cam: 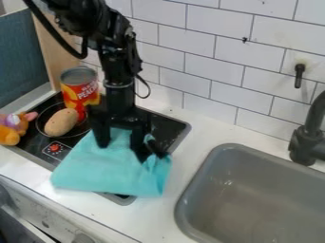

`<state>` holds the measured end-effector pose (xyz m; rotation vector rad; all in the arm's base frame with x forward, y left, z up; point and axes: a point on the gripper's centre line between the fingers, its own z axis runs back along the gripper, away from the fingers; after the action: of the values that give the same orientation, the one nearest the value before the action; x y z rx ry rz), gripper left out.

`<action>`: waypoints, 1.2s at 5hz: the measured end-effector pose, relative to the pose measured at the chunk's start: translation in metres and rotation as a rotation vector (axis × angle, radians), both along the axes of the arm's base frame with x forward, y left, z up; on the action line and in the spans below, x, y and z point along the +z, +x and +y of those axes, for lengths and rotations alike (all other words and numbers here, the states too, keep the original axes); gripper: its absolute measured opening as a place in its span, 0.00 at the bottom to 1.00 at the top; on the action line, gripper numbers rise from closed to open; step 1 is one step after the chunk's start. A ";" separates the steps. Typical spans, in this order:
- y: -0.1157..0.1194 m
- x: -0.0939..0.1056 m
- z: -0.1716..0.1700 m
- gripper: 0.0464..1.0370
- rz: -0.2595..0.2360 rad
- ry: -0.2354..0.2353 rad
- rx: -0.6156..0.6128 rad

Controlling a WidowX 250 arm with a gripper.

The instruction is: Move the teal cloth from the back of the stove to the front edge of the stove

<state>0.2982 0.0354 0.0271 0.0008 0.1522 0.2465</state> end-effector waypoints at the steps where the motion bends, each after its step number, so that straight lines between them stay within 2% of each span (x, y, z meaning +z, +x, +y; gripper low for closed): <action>1: -0.024 0.000 0.001 0.96 0.022 0.037 0.019; 2: -0.026 0.004 0.005 0.96 0.018 0.039 0.037; 3: -0.002 0.024 0.019 0.96 -0.053 0.051 0.091; 4: 0.032 0.056 0.033 0.96 -0.166 0.058 0.107; 5: 0.040 0.092 0.033 0.96 -0.131 0.001 -0.011; 6: 0.023 0.106 0.033 0.96 -0.028 -0.020 -0.103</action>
<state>0.3210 0.0679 0.1328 -0.0142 0.1267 0.1420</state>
